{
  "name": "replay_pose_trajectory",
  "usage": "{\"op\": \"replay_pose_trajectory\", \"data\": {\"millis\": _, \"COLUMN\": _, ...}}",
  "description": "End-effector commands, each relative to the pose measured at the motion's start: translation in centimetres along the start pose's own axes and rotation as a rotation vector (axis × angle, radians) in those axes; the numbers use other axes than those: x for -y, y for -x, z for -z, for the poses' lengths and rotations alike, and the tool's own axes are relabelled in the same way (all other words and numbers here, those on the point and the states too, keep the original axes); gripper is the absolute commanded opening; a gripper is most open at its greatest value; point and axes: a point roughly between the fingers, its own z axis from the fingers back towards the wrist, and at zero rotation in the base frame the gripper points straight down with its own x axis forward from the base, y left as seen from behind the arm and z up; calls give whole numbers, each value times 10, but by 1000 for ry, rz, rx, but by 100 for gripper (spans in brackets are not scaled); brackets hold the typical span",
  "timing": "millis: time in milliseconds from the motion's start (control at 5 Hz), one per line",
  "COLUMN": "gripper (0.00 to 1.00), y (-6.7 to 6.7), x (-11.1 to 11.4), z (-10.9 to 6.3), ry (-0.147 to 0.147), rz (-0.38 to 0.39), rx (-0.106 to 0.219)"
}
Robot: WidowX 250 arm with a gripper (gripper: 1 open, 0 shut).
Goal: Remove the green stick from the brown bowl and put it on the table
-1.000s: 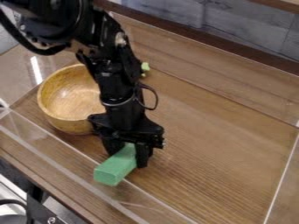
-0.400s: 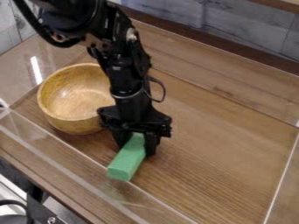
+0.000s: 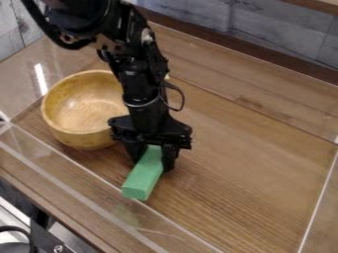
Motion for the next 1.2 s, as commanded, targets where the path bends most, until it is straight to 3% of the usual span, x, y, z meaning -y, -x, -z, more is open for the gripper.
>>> {"op": "replay_pose_trajectory", "data": {"millis": 0, "gripper": 0, "y": -2, "x": 1, "z": -11, "ry": -4, "rz": 20, "rx": 33}}
{"op": "replay_pose_trajectory", "data": {"millis": 200, "gripper": 100, "y": -3, "x": 7, "z": -13, "ry": -5, "rz": 61, "rx": 23}}
{"op": "replay_pose_trajectory", "data": {"millis": 400, "gripper": 100, "y": -7, "x": 2, "z": -23, "ry": -1, "rz": 73, "rx": 21}}
{"op": "replay_pose_trajectory", "data": {"millis": 600, "gripper": 100, "y": -8, "x": -1, "z": -43, "ry": 11, "rz": 91, "rx": 40}}
{"op": "replay_pose_trajectory", "data": {"millis": 800, "gripper": 100, "y": 1, "x": 7, "z": -73, "ry": 20, "rz": 138, "rx": 68}}
{"op": "replay_pose_trajectory", "data": {"millis": 1000, "gripper": 100, "y": 7, "x": 18, "z": -83, "ry": 7, "rz": 178, "rx": 88}}
